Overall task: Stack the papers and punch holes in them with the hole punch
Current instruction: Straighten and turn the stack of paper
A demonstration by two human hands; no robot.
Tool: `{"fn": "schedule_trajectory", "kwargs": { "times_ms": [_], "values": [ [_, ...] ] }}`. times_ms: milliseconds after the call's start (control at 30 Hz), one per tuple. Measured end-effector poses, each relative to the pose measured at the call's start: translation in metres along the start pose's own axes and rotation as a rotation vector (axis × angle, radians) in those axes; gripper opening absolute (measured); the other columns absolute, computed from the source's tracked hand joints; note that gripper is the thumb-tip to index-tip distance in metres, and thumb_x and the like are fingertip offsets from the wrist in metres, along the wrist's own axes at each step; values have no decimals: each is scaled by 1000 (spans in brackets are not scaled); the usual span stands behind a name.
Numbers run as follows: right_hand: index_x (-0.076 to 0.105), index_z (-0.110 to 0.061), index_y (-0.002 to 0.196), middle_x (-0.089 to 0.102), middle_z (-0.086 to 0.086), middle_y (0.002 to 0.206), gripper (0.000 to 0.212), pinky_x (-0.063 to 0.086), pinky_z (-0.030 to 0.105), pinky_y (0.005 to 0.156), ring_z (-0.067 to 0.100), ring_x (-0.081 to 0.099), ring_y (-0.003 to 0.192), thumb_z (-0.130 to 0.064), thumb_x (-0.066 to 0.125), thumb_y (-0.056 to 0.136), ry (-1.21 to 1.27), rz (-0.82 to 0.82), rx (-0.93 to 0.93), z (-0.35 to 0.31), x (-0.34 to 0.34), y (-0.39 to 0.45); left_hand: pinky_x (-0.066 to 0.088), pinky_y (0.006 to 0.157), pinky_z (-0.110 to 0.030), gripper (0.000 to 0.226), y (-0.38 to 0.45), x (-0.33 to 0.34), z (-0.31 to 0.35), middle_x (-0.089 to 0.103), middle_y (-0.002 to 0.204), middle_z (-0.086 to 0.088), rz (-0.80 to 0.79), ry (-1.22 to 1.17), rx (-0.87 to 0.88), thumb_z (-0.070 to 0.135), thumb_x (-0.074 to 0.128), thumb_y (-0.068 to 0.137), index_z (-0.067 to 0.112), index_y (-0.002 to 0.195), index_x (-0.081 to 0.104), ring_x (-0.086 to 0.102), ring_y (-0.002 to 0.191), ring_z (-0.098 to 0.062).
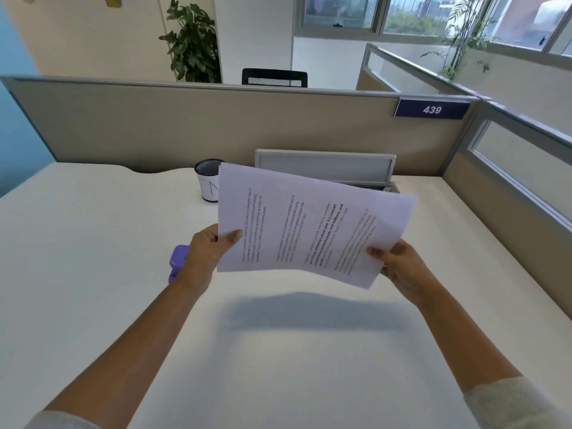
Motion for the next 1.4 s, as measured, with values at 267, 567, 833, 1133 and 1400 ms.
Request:
{"fn": "schedule_trajectory", "kwargs": {
  "times_ms": [267, 567, 833, 1133, 1400],
  "values": [
    [66, -22, 98, 73, -2, 95, 19, 59, 35, 75, 25, 68, 94, -9, 63, 85, -156, 44, -21, 15, 1, -4, 53, 70, -26, 18, -14, 3, -28, 76, 78, 15, -16, 62, -68, 10, 64, 82, 23, 93, 69, 67, 81, -17],
    [60, -20, 111, 66, 8, 114, 25, 55, 44, 87, 32, 63, 105, -13, 61, 87, -239, 77, -32, 23, -1, -3, 53, 67, -25, 21, -15, 7, -28, 70, 88, 5, -6, 144, -62, 13, 63, 84, 13, 106, 64, 66, 81, -15],
    [15, -14, 148, 26, 12, 153, 91, 29, 34, 107, 25, 33, 138, -29, 73, 79, -245, 363, 215, 63, -3, -14, 56, 67, -31, 17, -29, 20, -46, 75, 84, 12, 46, -200, -178, 13, 56, 89, 23, 98, 66, 68, 79, -9],
    [56, -10, 118, 67, 8, 110, 35, 59, 27, 74, 17, 67, 92, 6, 55, 86, 337, 91, 162, 56, 56, -10, 57, 58, -21, 24, -57, 52, -79, 77, 88, 10, 31, -469, -298, 5, 51, 90, 21, 103, 63, 71, 79, -4],
    [56, -6, 122, 67, 7, 112, 38, 59, 29, 74, 16, 70, 93, 4, 57, 85, 50, -9, -22, 12, 26, -4, 57, 72, -27, 18, -36, 21, -49, 71, 95, -4, 9, -200, -170, 3, 55, 88, 15, 97, 65, 64, 89, -22]
  ]
}}
Point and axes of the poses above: each hand's wrist, its own y-axis towards the middle knuckle, its own x-axis out of the palm, z = x × y, the point moved 7 cm from there along y, towards the middle knuckle
